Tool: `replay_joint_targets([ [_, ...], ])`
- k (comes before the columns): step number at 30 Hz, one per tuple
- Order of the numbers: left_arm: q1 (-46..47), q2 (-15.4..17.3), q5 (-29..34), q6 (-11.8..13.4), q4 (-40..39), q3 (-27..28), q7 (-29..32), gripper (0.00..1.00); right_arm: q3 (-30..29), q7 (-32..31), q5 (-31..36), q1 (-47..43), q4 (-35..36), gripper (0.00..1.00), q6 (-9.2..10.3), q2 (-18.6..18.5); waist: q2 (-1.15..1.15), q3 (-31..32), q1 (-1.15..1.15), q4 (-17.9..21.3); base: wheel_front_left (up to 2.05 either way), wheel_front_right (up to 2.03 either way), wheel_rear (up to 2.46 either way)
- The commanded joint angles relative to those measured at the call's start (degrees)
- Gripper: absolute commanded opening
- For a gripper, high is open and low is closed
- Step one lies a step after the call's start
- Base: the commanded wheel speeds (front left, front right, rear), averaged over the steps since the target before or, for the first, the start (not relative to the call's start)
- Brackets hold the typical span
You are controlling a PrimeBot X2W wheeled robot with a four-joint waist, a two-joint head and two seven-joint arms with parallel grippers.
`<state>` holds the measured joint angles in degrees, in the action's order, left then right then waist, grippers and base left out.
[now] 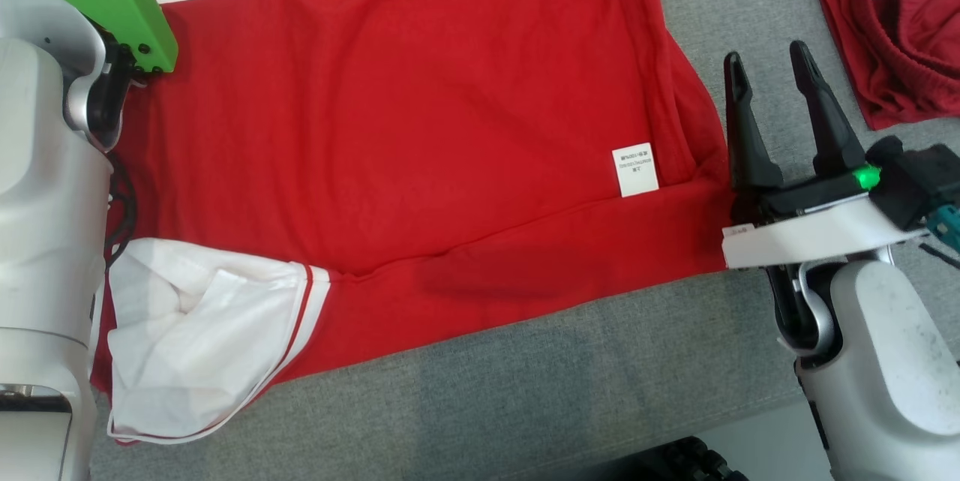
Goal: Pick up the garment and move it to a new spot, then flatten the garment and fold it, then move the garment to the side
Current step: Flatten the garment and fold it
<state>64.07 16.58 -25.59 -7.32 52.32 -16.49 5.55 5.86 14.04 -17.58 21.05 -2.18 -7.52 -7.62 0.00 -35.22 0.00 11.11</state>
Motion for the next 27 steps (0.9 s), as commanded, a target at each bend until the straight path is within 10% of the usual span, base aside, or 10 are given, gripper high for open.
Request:
replay_joint_targets([
  [1,-1.21,-0.46,-0.22,-0.24,1.42,-0.62,0.22,0.0,0.2,-0.14,-0.41,1.24,-0.45,1.0,0.07,-0.41,0.0,0.01,0.0,-0.28,0.0,0.0,0.0],
  [16,2.72,-3.49,-4.77,-0.21,5.02,-8.64,-6.94,0.0,15.59,-14.33,-9.94,23.0,-15.8,1.0,0.07,-11.88,0.0,0.51,0.0,-5.87,0.0,0.0,0.0],
  [19,3.2,-3.6,-5.57,-0.2,5.3,-9.88,-8.38,0.0,17.62,-16.92,-13.04,25.69,-17.56,0.0,0.08,-13.57,0.0,0.63,0.0,-6.45,0.0,0.0,0.0],
  [27,5.02,-3.47,-7.78,-0.21,4.6,-12.54,-14.1,0.0,18.2,-16.28,-19.0,29.54,-19.64,0.0,0.08,-15.55,0.0,1.52,0.0,-7.46,0.0,0.0,0.0],
])
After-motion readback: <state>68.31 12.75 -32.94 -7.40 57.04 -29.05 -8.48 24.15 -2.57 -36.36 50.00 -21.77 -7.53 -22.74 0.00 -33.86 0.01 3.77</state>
